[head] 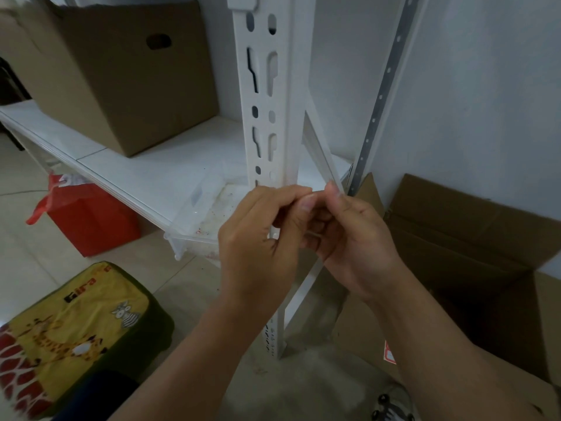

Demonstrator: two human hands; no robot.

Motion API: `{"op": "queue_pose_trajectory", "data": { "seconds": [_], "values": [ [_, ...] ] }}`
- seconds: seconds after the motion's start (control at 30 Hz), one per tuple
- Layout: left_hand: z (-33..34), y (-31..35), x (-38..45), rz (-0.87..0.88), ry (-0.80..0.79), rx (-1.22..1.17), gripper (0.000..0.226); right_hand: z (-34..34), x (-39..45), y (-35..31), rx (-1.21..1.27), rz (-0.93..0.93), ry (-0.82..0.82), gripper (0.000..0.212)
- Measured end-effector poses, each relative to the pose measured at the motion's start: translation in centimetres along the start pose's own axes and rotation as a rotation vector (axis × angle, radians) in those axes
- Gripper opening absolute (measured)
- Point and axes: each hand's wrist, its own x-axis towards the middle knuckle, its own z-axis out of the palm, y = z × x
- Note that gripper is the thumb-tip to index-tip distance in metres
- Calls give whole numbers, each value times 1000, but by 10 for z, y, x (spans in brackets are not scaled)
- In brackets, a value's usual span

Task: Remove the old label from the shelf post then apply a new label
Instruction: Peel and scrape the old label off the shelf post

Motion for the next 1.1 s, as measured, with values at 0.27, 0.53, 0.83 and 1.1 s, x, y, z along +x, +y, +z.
{"op": "queue_pose_trajectory", "data": {
  "seconds": [0.27,0.53,0.83,1.1],
  "values": [
    [1,11,1,-115,-58,-122,16,0,0,3,-49,-48,28,46],
    [-1,13,3,-264,-74,-278,13,4,1,8,-4,-36,31,55],
    [1,10,2,-172,-145,-152,16,3,6,14,91,34,-108,75],
    [-20,-39,15,-411,-12,7,48,-4,4,10,154,87,-31,59]
  ]
}}
